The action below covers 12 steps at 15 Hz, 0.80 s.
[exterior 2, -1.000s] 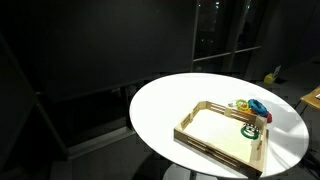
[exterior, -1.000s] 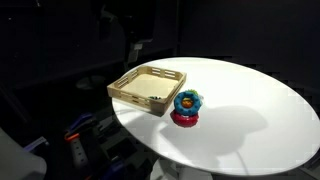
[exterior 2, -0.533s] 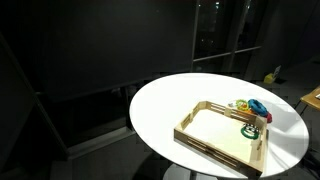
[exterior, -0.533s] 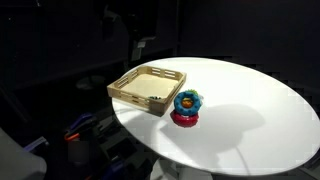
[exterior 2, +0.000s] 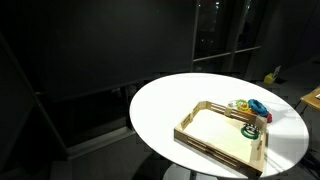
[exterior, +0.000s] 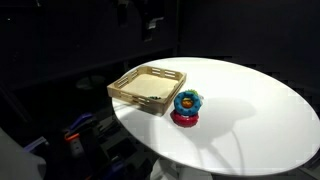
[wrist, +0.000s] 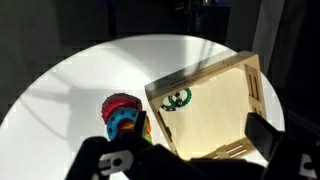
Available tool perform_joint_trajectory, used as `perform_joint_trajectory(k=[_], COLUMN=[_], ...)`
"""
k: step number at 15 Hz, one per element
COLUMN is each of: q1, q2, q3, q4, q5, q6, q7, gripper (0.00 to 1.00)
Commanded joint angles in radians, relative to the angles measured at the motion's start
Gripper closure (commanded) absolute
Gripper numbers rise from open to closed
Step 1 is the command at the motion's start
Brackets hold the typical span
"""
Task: Move the green ring from the tray to the pile of rings on the table
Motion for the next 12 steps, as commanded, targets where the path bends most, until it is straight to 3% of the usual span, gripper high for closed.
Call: perform_joint_trajectory(k=[1, 12], q1=[0.021, 0.055], q2=[0.054, 0.276], q3=[0.044, 0.184], q4=[0.037, -0.004], q5=[0.047, 0.002], q6=[0.065, 0.333], q7=[0.073, 0.196], gripper=[0.0, 0.0])
